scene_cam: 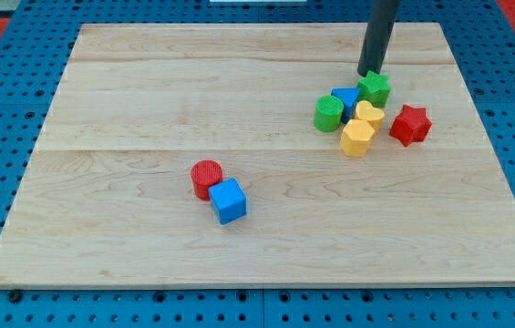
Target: Drag the red circle close to the green circle
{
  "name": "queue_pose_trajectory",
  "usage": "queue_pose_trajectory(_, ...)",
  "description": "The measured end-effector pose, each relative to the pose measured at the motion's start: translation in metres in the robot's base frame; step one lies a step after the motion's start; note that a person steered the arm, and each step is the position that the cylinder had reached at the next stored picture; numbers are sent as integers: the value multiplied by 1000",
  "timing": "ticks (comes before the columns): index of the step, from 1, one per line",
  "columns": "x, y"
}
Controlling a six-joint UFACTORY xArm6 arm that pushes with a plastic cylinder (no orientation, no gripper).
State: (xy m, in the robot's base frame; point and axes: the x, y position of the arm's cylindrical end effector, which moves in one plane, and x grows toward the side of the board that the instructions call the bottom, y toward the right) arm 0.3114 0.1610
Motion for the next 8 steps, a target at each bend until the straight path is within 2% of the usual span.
queue_pose_trajectory(1,21,12)
queue_pose_trajectory(2,12,31)
queue_pose_trajectory(3,-17,-63)
queue_pose_trajectory(4,-10,-174)
queue_pose_trajectory(5,52,-274)
queue_pose_trajectory(6,82,-349)
queue_pose_trajectory(8,139,-353)
